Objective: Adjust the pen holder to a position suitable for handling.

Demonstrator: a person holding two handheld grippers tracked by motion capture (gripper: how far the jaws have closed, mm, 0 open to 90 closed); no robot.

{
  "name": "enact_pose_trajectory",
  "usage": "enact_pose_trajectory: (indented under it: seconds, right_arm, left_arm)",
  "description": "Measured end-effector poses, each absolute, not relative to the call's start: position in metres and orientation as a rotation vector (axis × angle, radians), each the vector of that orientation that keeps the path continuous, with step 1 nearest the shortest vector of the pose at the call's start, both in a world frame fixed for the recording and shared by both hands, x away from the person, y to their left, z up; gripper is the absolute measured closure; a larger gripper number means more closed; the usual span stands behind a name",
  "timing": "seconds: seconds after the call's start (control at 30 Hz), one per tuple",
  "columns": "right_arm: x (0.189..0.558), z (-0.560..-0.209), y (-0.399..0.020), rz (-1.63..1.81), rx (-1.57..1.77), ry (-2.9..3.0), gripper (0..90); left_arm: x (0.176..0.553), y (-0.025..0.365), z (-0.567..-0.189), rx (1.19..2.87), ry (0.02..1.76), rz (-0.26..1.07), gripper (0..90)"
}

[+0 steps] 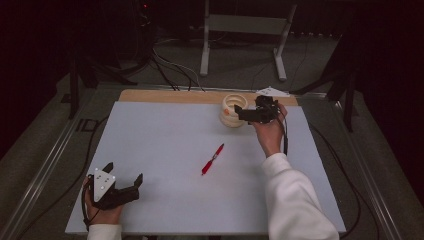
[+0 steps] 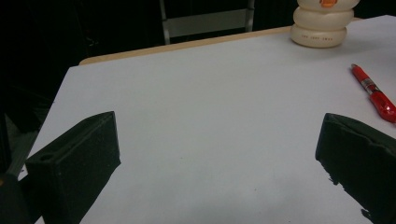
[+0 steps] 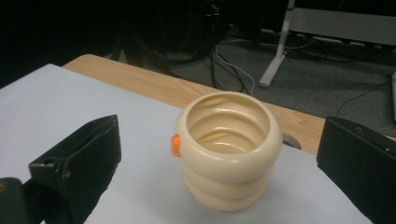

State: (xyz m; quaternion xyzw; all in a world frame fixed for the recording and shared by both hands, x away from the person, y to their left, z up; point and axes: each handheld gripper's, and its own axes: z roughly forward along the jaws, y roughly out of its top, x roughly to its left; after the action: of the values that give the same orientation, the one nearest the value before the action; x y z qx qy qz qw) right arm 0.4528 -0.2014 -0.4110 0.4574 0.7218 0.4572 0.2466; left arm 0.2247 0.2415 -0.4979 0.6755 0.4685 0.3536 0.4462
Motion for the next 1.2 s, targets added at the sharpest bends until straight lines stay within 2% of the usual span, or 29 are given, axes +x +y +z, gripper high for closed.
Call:
enact_pose_trajectory:
  seconds: [0.57, 0.7, 0.83, 0.9, 0.93, 1.0, 1.03, 1.07, 1.13, 1.2]
  right_arm:
    - [0.500, -0.446, -0.199, 1.163, 1.466, 1.902, 0.1]
    - [0.507, -0.455, -0.197, 1.122, 1.529, 1.897, 7.2]
    - [0.513, -0.462, -0.197, 1.094, 1.617, 1.892, 17.6]
    - [0.514, -0.466, -0.198, 1.120, 1.698, 1.885, 30.6]
    - [0.514, -0.466, -0.198, 1.120, 1.698, 1.885, 30.6]
    - [0.512, -0.470, -0.198, 1.038, 1.755, 1.885, 43.1]
    - [0.510, -0.473, -0.200, 1.025, 1.789, 1.881, 46.9]
    - [0.510, -0.473, -0.200, 1.025, 1.789, 1.881, 46.9]
    - [0.505, -0.477, -0.203, 1.035, 1.838, 1.866, 54.9]
    - [0.500, -0.478, -0.205, 1.047, 1.849, 1.850, 67.0]
  left_arm:
    - [0.224, 0.242, -0.498, 1.660, 1.161, 0.867, 0.4]
    - [0.223, 0.242, -0.497, 1.658, 1.156, 0.865, 0.4]
    - [0.223, 0.241, -0.497, 1.659, 1.147, 0.866, 0.4]
    - [0.223, 0.241, -0.497, 1.659, 1.145, 0.868, 0.4]
    - [0.223, 0.241, -0.497, 1.658, 1.145, 0.868, 0.4]
    - [0.223, 0.241, -0.497, 1.660, 1.144, 0.866, 0.4]
    - [0.223, 0.241, -0.497, 1.660, 1.144, 0.866, 0.4]
    - [0.223, 0.240, -0.497, 1.659, 1.143, 0.866, 0.4]
    - [0.223, 0.239, -0.497, 1.666, 1.142, 0.867, 0.4]
    - [0.224, 0.238, -0.497, 1.671, 1.140, 0.868, 0.4]
